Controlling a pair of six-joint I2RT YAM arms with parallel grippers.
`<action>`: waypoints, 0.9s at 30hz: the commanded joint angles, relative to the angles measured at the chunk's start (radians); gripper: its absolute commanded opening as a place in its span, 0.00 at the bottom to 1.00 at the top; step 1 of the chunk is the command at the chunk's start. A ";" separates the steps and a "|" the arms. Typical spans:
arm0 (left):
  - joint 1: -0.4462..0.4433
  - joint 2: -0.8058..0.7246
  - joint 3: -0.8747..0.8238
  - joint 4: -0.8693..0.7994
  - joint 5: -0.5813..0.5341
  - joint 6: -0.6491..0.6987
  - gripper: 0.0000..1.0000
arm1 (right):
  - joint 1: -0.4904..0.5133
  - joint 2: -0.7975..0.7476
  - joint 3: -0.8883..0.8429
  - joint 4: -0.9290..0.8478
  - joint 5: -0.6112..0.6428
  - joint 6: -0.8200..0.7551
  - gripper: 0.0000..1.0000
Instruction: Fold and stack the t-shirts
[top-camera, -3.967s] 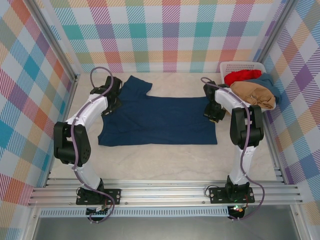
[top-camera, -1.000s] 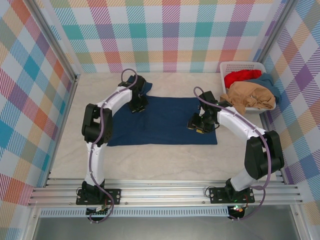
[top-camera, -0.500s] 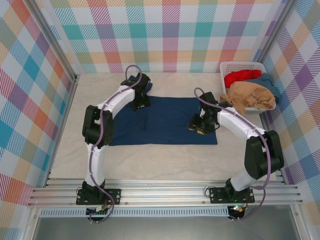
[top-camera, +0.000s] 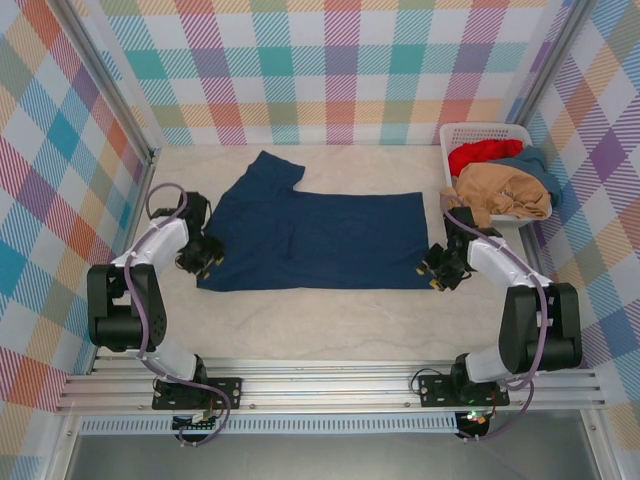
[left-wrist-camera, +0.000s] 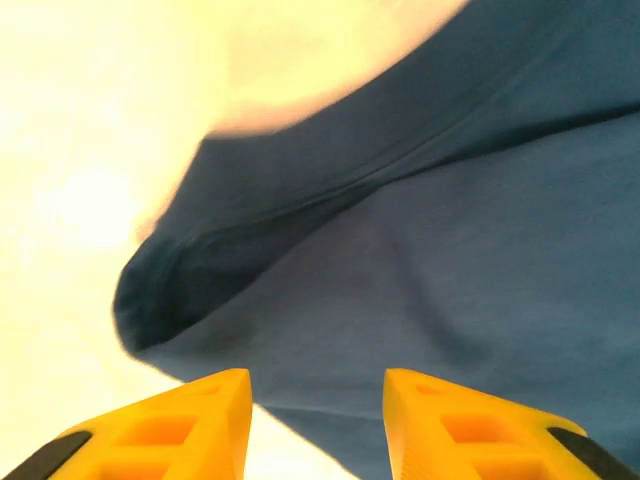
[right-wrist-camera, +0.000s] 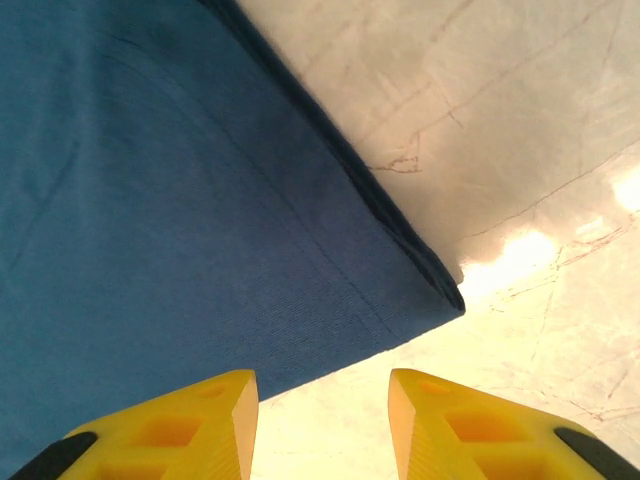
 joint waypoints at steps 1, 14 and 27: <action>0.011 -0.041 -0.031 0.060 0.073 -0.049 0.37 | -0.005 0.028 -0.014 0.053 -0.034 0.045 0.38; 0.100 0.072 -0.114 0.106 -0.104 0.006 0.27 | -0.057 0.183 -0.045 0.071 0.062 -0.001 0.30; 0.060 -0.104 -0.033 0.011 -0.137 0.009 0.34 | -0.031 0.036 0.053 -0.117 0.104 -0.039 0.28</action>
